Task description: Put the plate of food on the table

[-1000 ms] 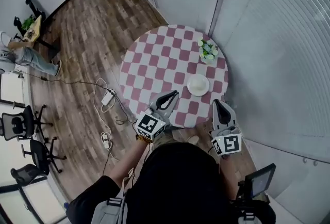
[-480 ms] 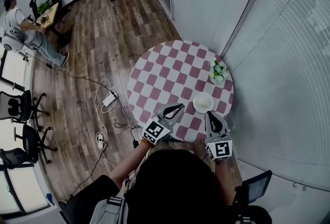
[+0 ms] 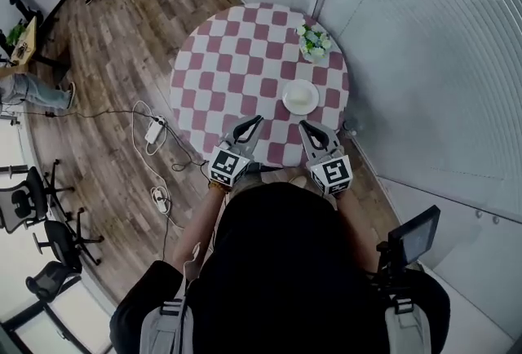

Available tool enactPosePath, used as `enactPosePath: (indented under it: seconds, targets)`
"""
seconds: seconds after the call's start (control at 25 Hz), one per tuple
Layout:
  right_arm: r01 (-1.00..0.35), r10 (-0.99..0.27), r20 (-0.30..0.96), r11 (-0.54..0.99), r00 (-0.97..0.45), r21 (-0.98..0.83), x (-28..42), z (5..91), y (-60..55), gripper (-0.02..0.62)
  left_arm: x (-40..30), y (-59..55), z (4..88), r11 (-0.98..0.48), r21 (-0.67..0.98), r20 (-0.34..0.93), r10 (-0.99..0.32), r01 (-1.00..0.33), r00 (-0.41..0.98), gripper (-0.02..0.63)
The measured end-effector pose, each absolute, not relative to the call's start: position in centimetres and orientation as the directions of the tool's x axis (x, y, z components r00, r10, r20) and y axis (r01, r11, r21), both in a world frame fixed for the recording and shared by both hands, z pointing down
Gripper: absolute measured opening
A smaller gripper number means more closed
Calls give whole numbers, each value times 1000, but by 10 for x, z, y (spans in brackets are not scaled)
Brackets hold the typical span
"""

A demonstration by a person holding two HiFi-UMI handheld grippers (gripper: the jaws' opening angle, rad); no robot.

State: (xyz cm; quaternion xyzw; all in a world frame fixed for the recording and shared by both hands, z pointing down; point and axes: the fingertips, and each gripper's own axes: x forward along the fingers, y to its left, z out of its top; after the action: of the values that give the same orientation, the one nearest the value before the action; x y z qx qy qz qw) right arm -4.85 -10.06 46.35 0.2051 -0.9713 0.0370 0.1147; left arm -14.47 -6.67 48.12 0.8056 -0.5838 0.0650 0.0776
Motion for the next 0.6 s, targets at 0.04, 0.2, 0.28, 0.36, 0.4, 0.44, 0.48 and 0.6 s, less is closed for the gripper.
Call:
enactPosePath:
  seconds: [0.04,0.2,0.28,0.36,0.4,0.44,0.48,0.6]
  targets:
    - [-409,-390,250,912,-887,-30,-46,469,-98,12,-142,-64,489,-315,54,210,-924,-948,319,25]
    - [-406,-388,234,913,-892,-34,-44,480,-100,11,-141,-69,510,-327,60,236,-913,-943,332,25]
    - [-416,-396,226,908,-890,-47,-45,483,-100,11,-142,-69,517,-330,67,242,-910,-941,337,25]
    - [-421,-397,246,905,-884,-56,-46,491,-95,11,-143,-63,525,-326,81,258,-906,-942,336,25]
    - [-420,-393,261,906,-882,-55,-45,495,-93,11,-142,-61,530,-320,89,268,-904,-943,332,25]
    - [-418,-389,275,907,-879,-54,-45,498,-93,9,-140,-60,536,-312,97,278,-903,-945,327,25]
    - [-416,-384,289,908,-877,-55,-44,502,-93,9,-139,-60,541,-308,103,285,-902,-946,324,25]
    - [-413,-373,321,908,-870,-66,-44,518,-91,9,-133,-63,550,-315,113,294,-895,-942,335,26]
